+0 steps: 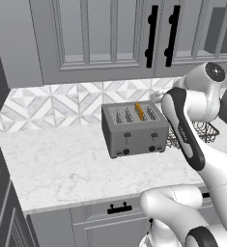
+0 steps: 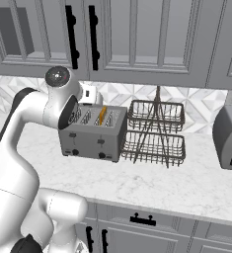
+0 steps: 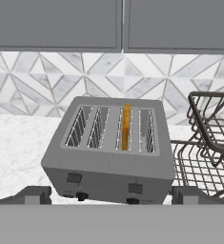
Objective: Start the toaster. Once the lever pops up, take the bread to the plate on the dining counter.
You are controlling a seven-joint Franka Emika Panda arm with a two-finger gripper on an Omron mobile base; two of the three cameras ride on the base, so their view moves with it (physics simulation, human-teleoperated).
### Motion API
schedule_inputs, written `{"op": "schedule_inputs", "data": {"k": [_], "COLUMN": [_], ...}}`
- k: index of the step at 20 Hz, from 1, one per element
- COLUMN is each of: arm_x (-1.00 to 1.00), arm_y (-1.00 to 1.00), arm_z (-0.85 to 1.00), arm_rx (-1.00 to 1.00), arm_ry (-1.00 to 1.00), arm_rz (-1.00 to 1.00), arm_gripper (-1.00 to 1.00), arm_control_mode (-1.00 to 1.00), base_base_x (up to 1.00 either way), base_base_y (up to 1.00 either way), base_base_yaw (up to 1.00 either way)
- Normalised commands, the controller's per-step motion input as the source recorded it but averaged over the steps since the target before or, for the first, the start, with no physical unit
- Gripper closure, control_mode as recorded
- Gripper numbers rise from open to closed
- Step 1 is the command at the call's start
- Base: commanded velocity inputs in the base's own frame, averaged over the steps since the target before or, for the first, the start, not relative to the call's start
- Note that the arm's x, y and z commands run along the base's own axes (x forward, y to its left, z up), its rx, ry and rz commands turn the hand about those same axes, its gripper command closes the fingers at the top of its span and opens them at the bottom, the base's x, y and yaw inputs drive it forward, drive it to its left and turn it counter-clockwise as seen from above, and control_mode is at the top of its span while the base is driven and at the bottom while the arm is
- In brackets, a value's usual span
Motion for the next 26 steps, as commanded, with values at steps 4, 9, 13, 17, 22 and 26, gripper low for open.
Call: {"op": "schedule_inputs", "data": {"k": [4, 9, 13, 17, 22, 26], "arm_x": [0.00, 0.00, 0.00, 0.00, 0.00, 0.00], "arm_y": [0.00, 0.00, 0.00, 0.00, 0.00, 0.00], "arm_z": [0.00, 0.00, 0.00, 0.00, 0.00, 0.00], "arm_rx": [0.00, 0.00, 0.00, 0.00, 0.00, 0.00], "arm_ry": [0.00, 0.00, 0.00, 0.00, 0.00, 0.00], "arm_rz": [0.00, 0.00, 0.00, 0.00, 0.00, 0.00], "arm_gripper": [-1.00, -1.00, -1.00, -1.00, -1.00, -1.00], "arm_control_mode": [-1.00, -1.00, -1.00, -1.00, -1.00, -1.00], "base_base_x": [0.00, 0.00, 0.00, 0.00, 0.00, 0.00], "base_base_y": [0.00, 0.00, 0.00, 0.00, 0.00, 0.00], "base_base_yaw": [0.00, 0.00, 0.00, 0.00, 0.00, 0.00]}}
